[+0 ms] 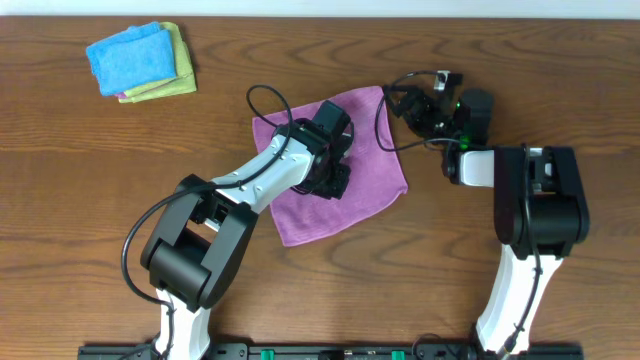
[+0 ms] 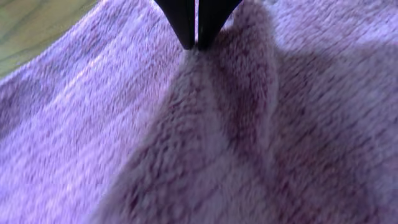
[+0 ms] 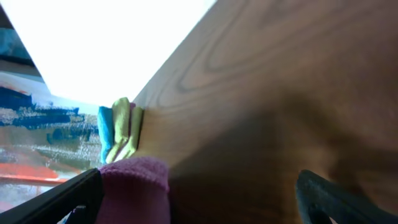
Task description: Fold the cloth
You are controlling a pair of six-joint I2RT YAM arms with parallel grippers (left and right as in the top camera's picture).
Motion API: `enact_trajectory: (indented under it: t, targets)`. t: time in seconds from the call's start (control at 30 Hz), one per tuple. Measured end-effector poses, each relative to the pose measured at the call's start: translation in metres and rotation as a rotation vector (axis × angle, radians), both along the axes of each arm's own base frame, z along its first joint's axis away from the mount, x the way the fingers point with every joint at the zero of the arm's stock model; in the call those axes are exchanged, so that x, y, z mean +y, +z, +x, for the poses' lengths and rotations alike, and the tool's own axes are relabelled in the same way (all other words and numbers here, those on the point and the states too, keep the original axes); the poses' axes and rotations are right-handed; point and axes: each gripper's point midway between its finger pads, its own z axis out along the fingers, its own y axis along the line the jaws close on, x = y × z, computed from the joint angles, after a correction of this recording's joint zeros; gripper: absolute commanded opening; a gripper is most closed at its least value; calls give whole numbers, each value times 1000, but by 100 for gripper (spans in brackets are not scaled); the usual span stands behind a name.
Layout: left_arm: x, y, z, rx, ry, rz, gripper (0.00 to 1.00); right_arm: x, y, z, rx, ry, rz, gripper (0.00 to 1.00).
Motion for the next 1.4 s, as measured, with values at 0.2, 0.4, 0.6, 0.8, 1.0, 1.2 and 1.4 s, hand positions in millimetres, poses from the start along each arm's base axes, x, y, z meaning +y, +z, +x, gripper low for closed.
enact_trajectory:
  t: [0.2, 0.4, 0.6, 0.8, 1.0, 1.2, 1.4]
  targets:
    - [0, 0, 0, 0, 0, 0, 6, 0, 15, 11, -42, -1, 2, 97]
    - [2, -1, 3, -15, 4, 13, 6, -1, 15, 11, -41, -1, 2, 97]
    - [3, -4, 9, -41, 10, 26, 6, 0, 15, 9, -41, 10, 7, 98]
    - [4, -15, 9, -24, 14, 42, 6, -7, 16, 9, -41, 17, 15, 98]
    - [3, -16, 10, -24, 17, 40, 6, -20, 26, 12, -77, 5, 34, 99]
    - [2, -15, 10, -25, 16, 35, 6, -37, 57, 26, -168, -25, 69, 99]
    - [2, -15, 11, -29, 15, 39, 6, -40, 84, 33, -220, 34, 92, 84]
